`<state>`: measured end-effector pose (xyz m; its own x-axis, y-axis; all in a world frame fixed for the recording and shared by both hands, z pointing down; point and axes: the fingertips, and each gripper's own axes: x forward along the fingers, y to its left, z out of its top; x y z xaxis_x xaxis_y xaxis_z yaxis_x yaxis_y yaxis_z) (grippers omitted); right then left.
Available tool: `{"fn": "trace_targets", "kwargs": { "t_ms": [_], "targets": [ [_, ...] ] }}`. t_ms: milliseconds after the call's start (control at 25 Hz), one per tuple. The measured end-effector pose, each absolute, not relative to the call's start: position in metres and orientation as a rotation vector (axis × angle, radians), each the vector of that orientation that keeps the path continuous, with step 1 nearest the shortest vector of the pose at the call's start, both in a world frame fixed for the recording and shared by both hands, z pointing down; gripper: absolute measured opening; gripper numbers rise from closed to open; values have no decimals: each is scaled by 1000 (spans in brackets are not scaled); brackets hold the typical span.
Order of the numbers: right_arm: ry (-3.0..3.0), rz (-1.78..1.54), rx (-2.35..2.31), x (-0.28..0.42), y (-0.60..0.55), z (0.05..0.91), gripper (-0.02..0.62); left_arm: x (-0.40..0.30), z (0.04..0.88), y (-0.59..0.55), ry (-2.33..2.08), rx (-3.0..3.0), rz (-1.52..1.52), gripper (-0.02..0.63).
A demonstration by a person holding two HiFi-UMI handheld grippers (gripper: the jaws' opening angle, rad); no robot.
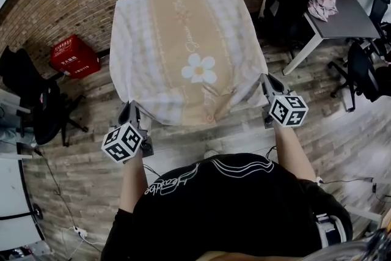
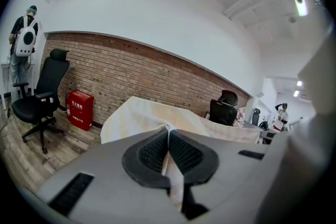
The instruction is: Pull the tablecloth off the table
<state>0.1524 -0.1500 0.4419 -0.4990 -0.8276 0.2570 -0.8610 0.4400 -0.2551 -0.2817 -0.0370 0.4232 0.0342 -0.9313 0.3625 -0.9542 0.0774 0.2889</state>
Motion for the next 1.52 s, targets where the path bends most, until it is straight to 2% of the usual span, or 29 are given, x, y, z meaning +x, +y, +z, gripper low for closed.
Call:
{"fn": "trace_targets", "kwargs": {
  "t_ms": [1520],
  "targets": [
    [-2533,496,1619,129,-29,422,-2,-302,412,69,-1786,1962,25,6]
  ]
}}
